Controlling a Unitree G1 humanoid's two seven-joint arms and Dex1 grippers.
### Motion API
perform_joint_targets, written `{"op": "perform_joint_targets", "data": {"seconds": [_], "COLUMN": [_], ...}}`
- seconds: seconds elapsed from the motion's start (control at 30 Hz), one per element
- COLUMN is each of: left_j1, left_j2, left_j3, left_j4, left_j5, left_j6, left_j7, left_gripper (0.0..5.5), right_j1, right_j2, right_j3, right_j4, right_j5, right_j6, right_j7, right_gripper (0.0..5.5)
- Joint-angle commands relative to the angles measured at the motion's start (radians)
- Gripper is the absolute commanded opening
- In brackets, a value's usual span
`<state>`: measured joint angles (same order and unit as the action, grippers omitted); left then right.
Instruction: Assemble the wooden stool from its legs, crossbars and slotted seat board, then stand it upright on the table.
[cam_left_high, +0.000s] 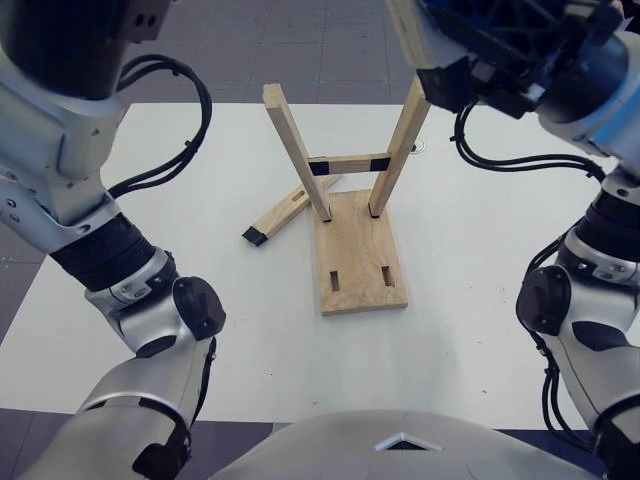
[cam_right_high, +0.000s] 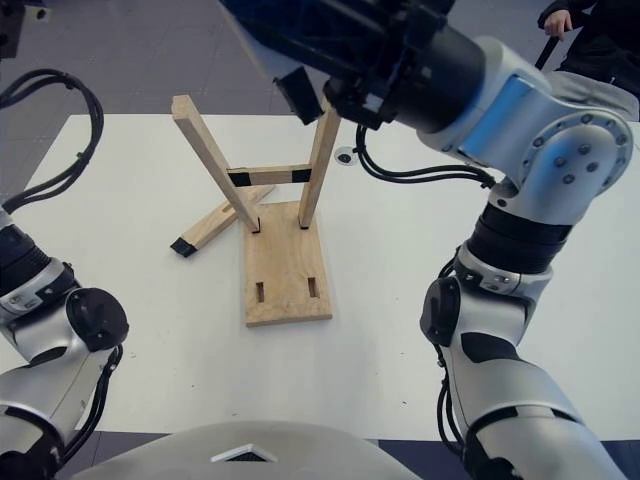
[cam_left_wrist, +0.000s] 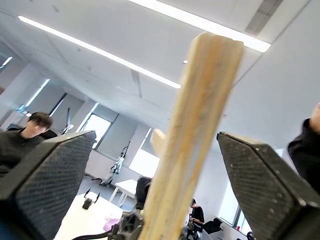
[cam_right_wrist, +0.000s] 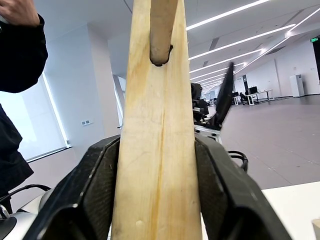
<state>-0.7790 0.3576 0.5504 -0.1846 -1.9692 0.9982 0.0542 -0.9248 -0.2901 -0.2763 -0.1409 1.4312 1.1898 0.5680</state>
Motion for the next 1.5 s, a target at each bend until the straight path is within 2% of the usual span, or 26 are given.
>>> {"op": "perform_joint_targets", "data": {"seconds": [0.03, 0.3, 0.6, 0.77, 0.87, 0.97, 1.07, 1.13, 1.23, 1.37, 1.43, 1.5], "left_j1": [0.029, 0.056, 0.106, 0.106, 0.092, 0.03, -0.019, -0.075, -0.123, -0.127, -0.114, -0.097], "left_j2": [-0.007, -0.049, 0.008, 0.119, 0.19, 0.242, 0.246, 0.186, 0.135, 0.137, 0.176, 0.218], "left_j3": [-0.067, -0.186, -0.254, -0.355, -0.414, -0.406, -0.369, -0.313, -0.289, -0.294, -0.31, -0.337], "left_j4": [-0.051, -0.114, -0.116, -0.148, -0.124, -0.068, -0.034, -0.006, 0.005, -0.003, -0.006, -0.021], "left_j5": [-0.003, -0.003, -0.003, -0.003, -0.002, -0.002, -0.003, -0.003, -0.003, -0.002, -0.002, -0.002], "left_j6": [-0.034, -0.052, -0.007, 0.045, 0.058, 0.051, 0.012, -0.043, -0.086, -0.085, -0.062, -0.019], "left_j7": [0.002, -0.016, -0.055, -0.072, -0.057, -0.078, -0.093, -0.082, -0.064, -0.036, -0.023, -0.041], "left_gripper": [4.47, 4.47, 4.47, 4.47, 4.1, 4.02, 3.98, 3.98, 3.98, 4.62, 4.88, 4.93], "right_j1": [-0.019, -0.013, 0.013, 0.033, 0.059, 0.087, 0.097, 0.104, 0.111, 0.109, 0.108, 0.108], "right_j2": [0.025, 0.021, 0.014, 0.017, 0.009, -0.004, -0.006, -0.011, -0.022, -0.031, -0.035, -0.037], "right_j3": [0.057, 0.118, 0.136, 0.153, 0.172, 0.185, 0.197, 0.207, 0.219, 0.221, 0.222, 0.222], "right_j4": [-0.028, -0.027, -0.043, -0.073, -0.098, -0.121, -0.131, -0.137, -0.144, -0.142, -0.141, -0.14], "right_j5": [-0.011, -0.035, -0.04, -0.015, 0.004, 0.014, 0.018, 0.014, 0.011, 0.011, 0.011, 0.012], "right_j6": [-0.042, -0.091, -0.104, -0.094, -0.078, -0.075, -0.083, -0.09, -0.095, -0.1, -0.102, -0.103], "right_j7": [-0.021, -0.013, -0.028, -0.042, -0.044, -0.045, -0.053, -0.055, -0.052, -0.046, -0.046, -0.048], "right_gripper": [2.05, 2.02, 2.02, 2.02, 2.0, 2.0, 2.0, 2.0, 2.0, 2.0, 2.0, 2.0]}}
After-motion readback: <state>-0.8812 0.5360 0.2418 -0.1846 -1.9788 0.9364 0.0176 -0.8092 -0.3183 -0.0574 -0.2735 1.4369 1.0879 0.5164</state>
